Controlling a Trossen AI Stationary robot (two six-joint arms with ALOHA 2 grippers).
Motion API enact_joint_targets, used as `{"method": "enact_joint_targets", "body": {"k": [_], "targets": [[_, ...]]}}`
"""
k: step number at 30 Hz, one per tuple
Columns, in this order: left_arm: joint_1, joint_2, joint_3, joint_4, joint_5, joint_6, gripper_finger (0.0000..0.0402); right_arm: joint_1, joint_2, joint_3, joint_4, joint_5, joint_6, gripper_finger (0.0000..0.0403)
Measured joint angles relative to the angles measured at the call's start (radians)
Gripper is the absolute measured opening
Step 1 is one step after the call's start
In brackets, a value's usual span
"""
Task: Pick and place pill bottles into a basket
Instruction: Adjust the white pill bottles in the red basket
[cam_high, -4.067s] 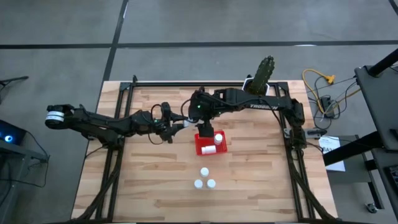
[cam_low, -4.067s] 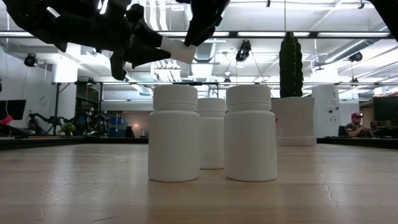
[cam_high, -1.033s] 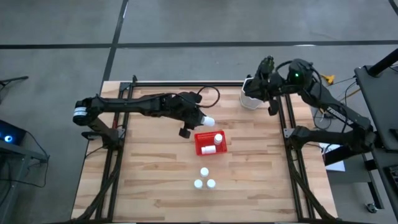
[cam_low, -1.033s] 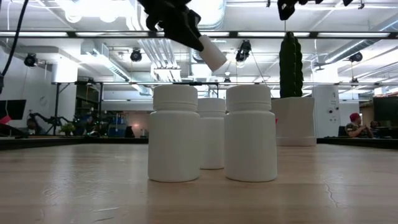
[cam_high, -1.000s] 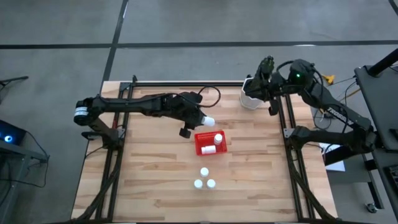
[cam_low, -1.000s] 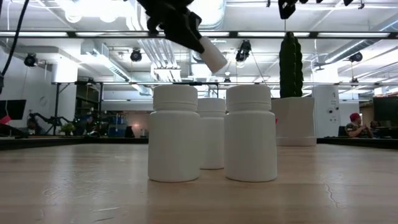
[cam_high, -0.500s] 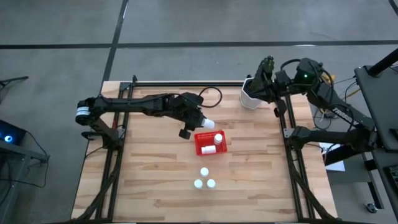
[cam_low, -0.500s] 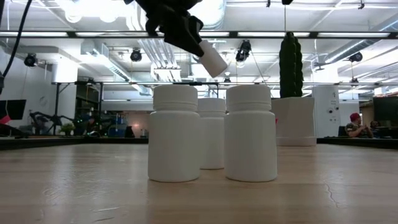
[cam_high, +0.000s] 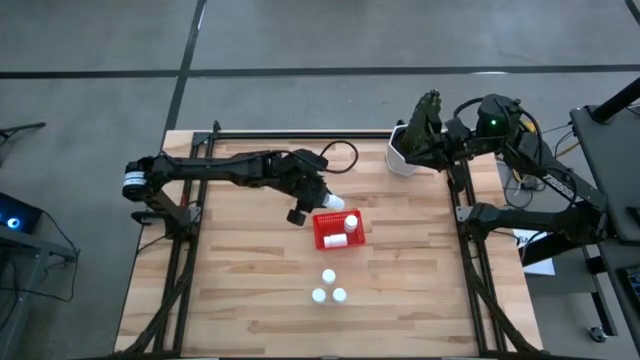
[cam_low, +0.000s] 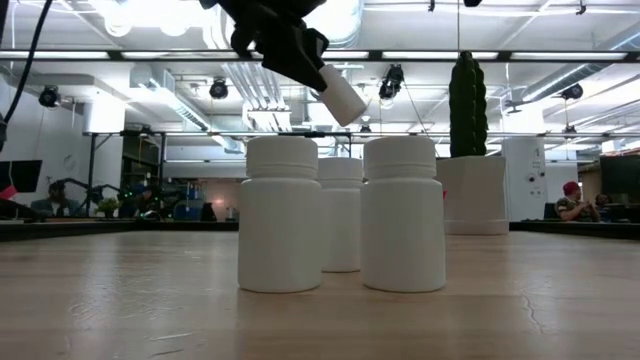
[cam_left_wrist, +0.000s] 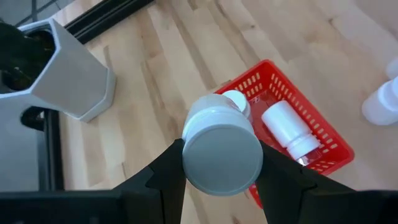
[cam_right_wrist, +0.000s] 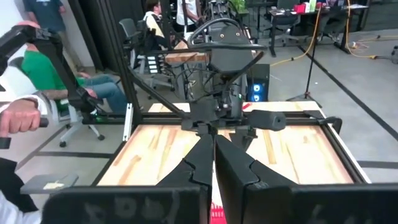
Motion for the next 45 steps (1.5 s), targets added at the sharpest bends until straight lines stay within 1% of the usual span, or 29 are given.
{"method": "enact_joint_targets", "body": {"k": [2, 11, 14, 16, 18, 20, 25, 30, 35, 38, 45], "targets": [[0.000, 0.000, 0.000, -0.006, 0.016, -0.018, 0.0142, 0.000, -0.003, 0.000, -0.007, 0.001, -0.016, 0.0008], [-0.005, 0.002, 0.000, -0.025, 0.019, -0.047, 0.0142, 0.000, -0.008, 0.000, -0.018, 0.001, -0.045, 0.0008], [-0.014, 0.036, 0.016, -0.046, 0.022, -0.048, 0.0142, 0.000, -0.008, 0.000, -0.018, 0.001, -0.051, 0.0008], [-0.019, 0.079, 0.048, -0.098, 0.022, -0.047, 0.0142, 0.000, -0.008, 0.000, -0.019, 0.001, -0.061, 0.0008], [-0.021, 0.123, 0.108, -0.132, 0.021, -0.041, 0.0142, 0.000, -0.008, -0.001, -0.023, 0.001, -0.064, 0.0008], [-0.021, 0.162, 0.168, -0.205, 0.018, -0.040, 0.0142, -0.001, -0.008, -0.001, -0.029, 0.001, -0.066, 0.0008], [-0.021, 0.238, 0.313, -0.318, 0.015, -0.039, 0.0142, -0.001, -0.008, -0.001, -0.052, 0.001, -0.072, 0.0008], [-0.021, 0.309, 0.414, -0.430, 0.016, -0.045, 0.0142, 0.000, -0.009, -0.001, -0.079, 0.016, -0.082, 0.0008], [-0.021, 0.397, 0.471, -0.511, 0.019, -0.047, 0.0142, 0.000, -0.010, -0.001, -0.116, 0.019, -0.114, 0.0008], [-0.021, 0.430, 0.487, -0.528, 0.019, -0.044, 0.0142, 0.000, -0.010, -0.001, -0.117, 0.019, -0.118, 0.0008], [-0.021, 0.450, 0.487, -0.537, 0.020, -0.040, 0.0142, 0.000, -0.012, -0.001, -0.118, 0.018, -0.123, 0.0008]]}}
